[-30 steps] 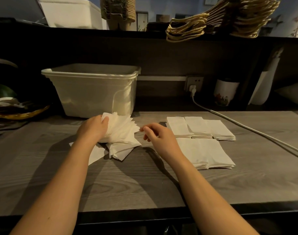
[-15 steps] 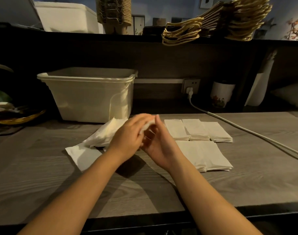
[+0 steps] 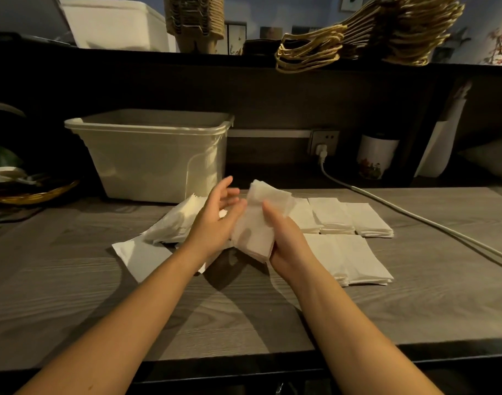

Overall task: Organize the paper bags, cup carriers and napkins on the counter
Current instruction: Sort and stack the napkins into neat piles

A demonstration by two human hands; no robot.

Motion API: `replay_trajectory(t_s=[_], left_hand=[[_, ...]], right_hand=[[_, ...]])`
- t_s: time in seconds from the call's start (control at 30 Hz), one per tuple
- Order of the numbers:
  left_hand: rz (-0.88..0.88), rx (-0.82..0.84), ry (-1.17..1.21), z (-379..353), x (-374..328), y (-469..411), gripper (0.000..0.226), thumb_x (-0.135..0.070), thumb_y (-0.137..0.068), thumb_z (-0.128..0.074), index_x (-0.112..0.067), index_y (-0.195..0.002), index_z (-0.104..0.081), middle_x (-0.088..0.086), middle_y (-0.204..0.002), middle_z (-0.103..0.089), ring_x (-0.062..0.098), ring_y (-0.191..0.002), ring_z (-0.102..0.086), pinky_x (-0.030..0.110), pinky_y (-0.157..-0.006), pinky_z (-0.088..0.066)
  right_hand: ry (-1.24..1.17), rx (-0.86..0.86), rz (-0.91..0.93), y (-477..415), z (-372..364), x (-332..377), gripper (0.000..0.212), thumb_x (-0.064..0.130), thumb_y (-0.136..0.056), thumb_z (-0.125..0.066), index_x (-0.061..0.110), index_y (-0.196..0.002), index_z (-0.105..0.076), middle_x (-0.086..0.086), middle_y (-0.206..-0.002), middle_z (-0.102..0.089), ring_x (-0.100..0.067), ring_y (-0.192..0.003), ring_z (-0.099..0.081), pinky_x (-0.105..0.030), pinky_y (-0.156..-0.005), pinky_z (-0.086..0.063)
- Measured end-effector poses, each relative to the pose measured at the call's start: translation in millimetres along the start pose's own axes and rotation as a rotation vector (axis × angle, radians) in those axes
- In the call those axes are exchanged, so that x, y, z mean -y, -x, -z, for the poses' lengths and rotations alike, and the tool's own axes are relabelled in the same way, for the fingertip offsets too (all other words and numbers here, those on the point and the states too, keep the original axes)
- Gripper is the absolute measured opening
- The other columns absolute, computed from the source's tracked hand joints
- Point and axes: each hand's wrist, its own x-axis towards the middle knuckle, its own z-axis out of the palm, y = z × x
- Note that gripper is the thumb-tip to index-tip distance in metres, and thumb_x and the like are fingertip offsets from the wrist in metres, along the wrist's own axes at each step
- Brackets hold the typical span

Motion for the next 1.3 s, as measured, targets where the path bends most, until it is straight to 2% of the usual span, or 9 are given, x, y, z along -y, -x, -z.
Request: replay_trajectory(t_s=[0.07,0.13,0.3,0.43,0.53,0.7,0.83,1.13,1.3], left_hand=[[0.131,0.014,0.023,-2.2,4.5,-1.2,0.041,-0.029,-0.094,-0.049,-0.027,-0.134,-0.040,-0.009,-0.120,-0.052,0.009,-0.110,-0.052,0.017,-0.075,-0.047],[0.198,0.039,0.064,-2.2,6.9,-0.7,0.029,-0.031,-0.093,-0.050,-0.028,-0.122,-0.049,-0.004,-0.117,-0.058,0.014,-0.108,-0.056,0.024,-0.077,-0.050],[0.236,0.007,0.051,-2.3,7.7,0.9,0.023,-0.028,-0.096,-0.046,-0.031,-0.119,-0.049,-0.005,-0.111,-0.057,0.012,-0.099,-0.056,0.028,-0.076,-0.051],[0.269,-0.112,0.217,-5.8,7.3,0.0,0.016,-0.022,-0.098,-0.044,-0.032,-0.108,-0.050,0.002,-0.112,-0.059,0.018,-0.099,-0.060,0.037,-0.078,-0.054],[0.212,-0.163,0.282,-6.6,7.0,-0.9,0.018,-0.018,-0.099,-0.040,-0.031,-0.110,-0.046,-0.002,-0.109,-0.057,0.015,-0.099,-0.058,0.030,-0.072,-0.052],[0.091,-0.132,0.035,-16.3,8.8,3.8,0.024,-0.019,-0.100,-0.038,-0.023,-0.124,-0.036,-0.008,-0.108,-0.052,0.006,-0.098,-0.052,0.018,-0.072,-0.045],[0.105,-0.093,-0.017,-22.9,11.0,5.7,0.040,-0.017,-0.099,-0.041,-0.014,-0.136,-0.028,0.000,-0.121,-0.047,0.013,-0.111,-0.048,0.024,-0.086,-0.040],[0.144,-0.039,0.063,-28.3,13.7,5.8,0.032,-0.018,-0.100,-0.038,-0.014,-0.131,-0.033,0.002,-0.124,-0.050,0.015,-0.116,-0.050,0.025,-0.091,-0.040],[0.093,-0.075,0.040,-29.5,12.0,6.1,0.031,-0.013,-0.101,-0.034,-0.017,-0.132,-0.035,-0.006,-0.116,-0.048,0.006,-0.107,-0.046,0.017,-0.085,-0.037]], right_hand=[[0.305,0.017,0.062,3.4,-2.5,-0.7,0.017,0.037,-0.093,-0.054,0.029,-0.107,-0.055,-0.008,-0.113,-0.062,-0.027,-0.107,-0.058,-0.046,-0.094,-0.049],[0.405,0.032,0.088,5.5,-3.2,0.0,0.007,0.041,-0.091,-0.055,0.035,-0.095,-0.053,-0.003,-0.109,-0.060,-0.024,-0.107,-0.056,-0.047,-0.096,-0.048],[0.433,0.043,0.122,3.1,-2.1,-2.3,0.033,0.037,-0.091,-0.056,0.024,-0.121,-0.047,-0.006,-0.116,-0.058,-0.022,-0.107,-0.058,-0.042,-0.092,-0.052],[0.451,0.040,0.145,1.9,0.6,-4.2,0.031,0.026,-0.093,-0.055,0.019,-0.123,-0.051,-0.005,-0.113,-0.062,-0.019,-0.102,-0.061,-0.037,-0.087,-0.054],[0.533,-0.006,0.188,0.1,1.9,-6.3,0.019,0.025,-0.095,-0.051,0.022,-0.114,-0.050,0.001,-0.103,-0.060,-0.015,-0.096,-0.059,-0.030,-0.082,-0.054],[0.538,-0.091,0.229,-3.3,0.9,-9.7,0.018,0.015,-0.095,-0.046,0.023,-0.111,-0.046,0.006,-0.097,-0.056,-0.013,-0.098,-0.056,-0.033,-0.087,-0.050],[0.570,-0.109,0.259,-5.7,1.3,-11.8,0.023,0.011,-0.091,-0.049,0.024,-0.109,-0.044,0.008,-0.094,-0.055,-0.008,-0.090,-0.055,-0.031,-0.084,-0.050],[0.506,-0.121,0.325,-2.7,-0.8,-11.4,0.033,0.001,-0.088,-0.050,0.022,-0.112,-0.045,0.008,-0.099,-0.056,-0.009,-0.096,-0.056,-0.023,-0.082,-0.049],[0.545,-0.154,0.372,-2.3,-2.6,-11.2,0.038,-0.001,-0.089,-0.046,0.012,-0.124,-0.050,0.000,-0.111,-0.059,-0.013,-0.104,-0.055,-0.022,-0.084,-0.048]])
